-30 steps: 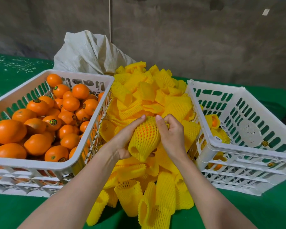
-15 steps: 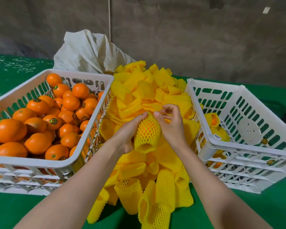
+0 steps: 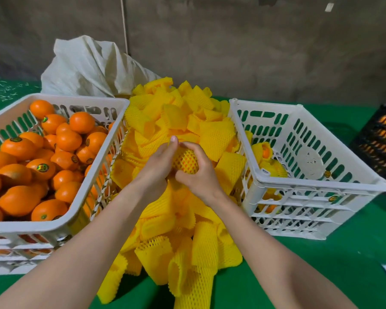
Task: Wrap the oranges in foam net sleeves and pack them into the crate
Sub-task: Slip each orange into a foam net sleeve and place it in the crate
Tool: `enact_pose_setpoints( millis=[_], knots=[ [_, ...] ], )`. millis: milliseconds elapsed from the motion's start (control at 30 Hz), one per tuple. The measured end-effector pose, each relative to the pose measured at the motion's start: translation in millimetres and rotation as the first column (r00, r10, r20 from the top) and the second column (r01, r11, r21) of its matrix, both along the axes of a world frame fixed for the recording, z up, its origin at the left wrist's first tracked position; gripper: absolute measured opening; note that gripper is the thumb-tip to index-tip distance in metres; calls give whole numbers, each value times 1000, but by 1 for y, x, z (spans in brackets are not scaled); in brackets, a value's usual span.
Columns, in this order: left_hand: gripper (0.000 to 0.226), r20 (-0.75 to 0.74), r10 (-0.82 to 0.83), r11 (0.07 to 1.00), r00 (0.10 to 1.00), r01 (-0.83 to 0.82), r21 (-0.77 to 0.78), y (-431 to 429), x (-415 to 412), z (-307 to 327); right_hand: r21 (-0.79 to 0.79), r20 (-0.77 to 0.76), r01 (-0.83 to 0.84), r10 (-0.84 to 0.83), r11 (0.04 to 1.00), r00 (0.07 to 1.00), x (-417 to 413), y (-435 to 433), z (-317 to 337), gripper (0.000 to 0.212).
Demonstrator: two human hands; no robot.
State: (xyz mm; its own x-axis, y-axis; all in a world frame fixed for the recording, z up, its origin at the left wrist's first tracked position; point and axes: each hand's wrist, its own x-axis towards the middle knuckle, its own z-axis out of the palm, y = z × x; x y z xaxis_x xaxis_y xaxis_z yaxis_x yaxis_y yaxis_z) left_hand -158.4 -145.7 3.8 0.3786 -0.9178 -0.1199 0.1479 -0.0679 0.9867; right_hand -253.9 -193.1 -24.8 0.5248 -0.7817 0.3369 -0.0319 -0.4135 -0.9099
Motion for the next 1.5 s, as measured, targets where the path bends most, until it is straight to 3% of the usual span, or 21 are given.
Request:
enact_pose_setpoints(
  millis=[100,200,300,367,467,567,633,767,833,933,1033,1100,1167,1233,1300,1333,1400,1500],
  knots=[
    [45,166,12,996,986,3,-89,-9,-9,3,-106,12,108,-108,988,994,-7,-9,13,48],
    [34,143,64,991,988,-46,-127,-23,-21,0,-197,19,241,-242,950,970,-28,-38,29,48],
    [22,250,-20,987,968,58,-147,-36,-34,-9,-219,53,441,-441,870,896,-66,-86,46,47],
    [25,417,-93,975,904,167,-144,-46,-48,-16,-237,-87,531,-562,813,822,-97,-123,52,48],
    [30,670,-168,940,723,323,-112,-63,-73,-21,-347,-536,497,-603,796,591,-140,-171,42,50],
    [35,781,-233,900,580,432,-52,-76,-92,-19,-326,-920,216,-361,920,150,-166,-195,16,49],
    [35,793,-278,887,543,462,-5,-82,-99,-19,-180,-982,92,-174,979,-66,-173,-203,0,46],
    [34,819,-293,881,494,473,30,-84,-99,-23,-29,-982,19,-25,999,-185,-173,-215,-16,37],
    [36,811,-315,872,494,488,41,-82,-95,-25,0,-984,54,10,999,-177,-171,-218,-21,57],
    [40,808,-347,854,476,516,62,-78,-93,-27,-52,-998,108,-49,993,-31,-163,-216,-21,92],
    [43,818,-362,843,448,531,82,-74,-95,-29,-198,-980,65,-197,978,-20,-154,-204,-13,101],
    [41,819,-353,849,453,522,77,-69,-90,-28,-263,-962,97,-269,960,53,-146,-191,-2,99],
    [35,822,-296,881,487,472,38,-62,-76,-24,-365,-894,108,-381,925,238,-133,-176,11,88],
    [30,820,-193,932,539,362,-20,-55,-56,-16,-536,-672,144,-524,832,524,-111,-156,20,65],
    [26,768,-92,966,634,244,-86,-47,-32,-7,-550,-416,215,-488,807,767,-81,-130,26,42],
    [26,729,-48,975,683,190,-113,-42,-20,-3,-506,-393,181,-413,843,822,-64,-118,26,36],
    [25,663,18,987,748,93,-131,-31,4,2,-415,-556,40,-288,909,780,-30,-99,19,38],
    [23,590,66,995,805,-9,-100,-9,34,3,-246,-845,-45,-192,968,498,3,-88,2,68]
  ],
)
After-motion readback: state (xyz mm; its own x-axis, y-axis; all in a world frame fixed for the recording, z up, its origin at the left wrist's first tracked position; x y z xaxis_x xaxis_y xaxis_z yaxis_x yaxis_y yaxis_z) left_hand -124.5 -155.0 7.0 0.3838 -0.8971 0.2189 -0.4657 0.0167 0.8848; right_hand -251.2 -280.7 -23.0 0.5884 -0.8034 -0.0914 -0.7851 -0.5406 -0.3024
